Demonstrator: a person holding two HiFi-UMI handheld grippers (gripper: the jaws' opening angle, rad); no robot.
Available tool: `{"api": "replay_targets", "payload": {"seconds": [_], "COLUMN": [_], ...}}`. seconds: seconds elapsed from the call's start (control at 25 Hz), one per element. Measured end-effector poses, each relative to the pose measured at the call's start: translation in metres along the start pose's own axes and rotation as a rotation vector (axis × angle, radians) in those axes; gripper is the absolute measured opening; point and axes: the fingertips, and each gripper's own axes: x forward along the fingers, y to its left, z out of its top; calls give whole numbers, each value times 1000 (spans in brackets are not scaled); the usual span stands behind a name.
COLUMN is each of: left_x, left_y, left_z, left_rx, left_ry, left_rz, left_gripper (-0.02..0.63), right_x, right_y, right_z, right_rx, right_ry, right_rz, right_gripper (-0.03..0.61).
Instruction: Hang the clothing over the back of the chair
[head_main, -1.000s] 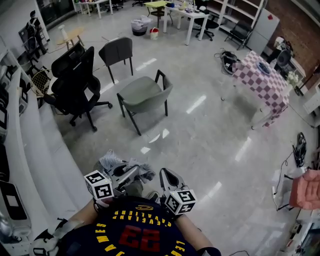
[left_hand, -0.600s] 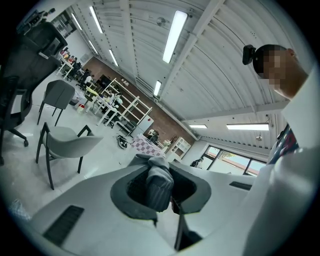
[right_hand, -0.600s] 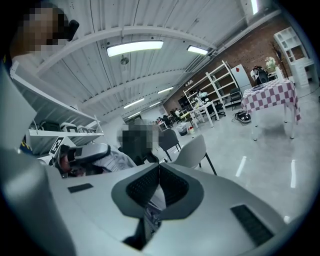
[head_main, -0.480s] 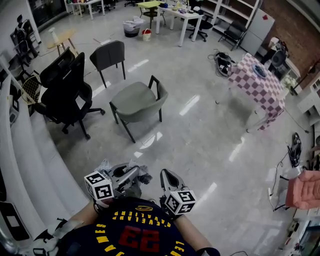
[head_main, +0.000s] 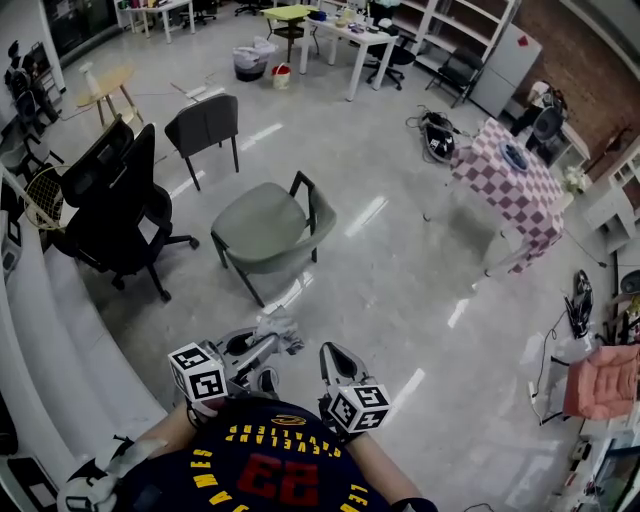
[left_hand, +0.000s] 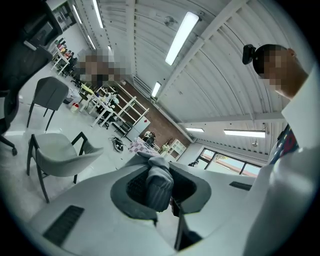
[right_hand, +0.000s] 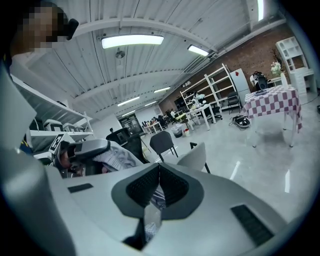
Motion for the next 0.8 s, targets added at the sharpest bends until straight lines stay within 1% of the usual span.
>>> {"api": "replay_targets", "payload": {"seconds": [0.28, 0.52, 0.68, 0.8], "left_x": [-2, -7, 4, 11], "left_y": [50, 88, 96, 101], "left_z": [33, 35, 34, 33], "left_rx": [-43, -72, -96, -91], "left_ry": [-5, 15, 29, 42], "left_rz": [-21, -26, -31, -40], "left_gripper": [64, 64, 64, 64], "right_x": [48, 64, 72, 78], "right_y": [9, 6, 2, -4], "right_z": [9, 2, 2, -1], "right_rx": [-22, -11, -13, 2], "right_ry": [41, 78, 89, 95], "right_rz": [-42, -92, -101, -103], "right_gripper": [9, 9, 9, 9]}}
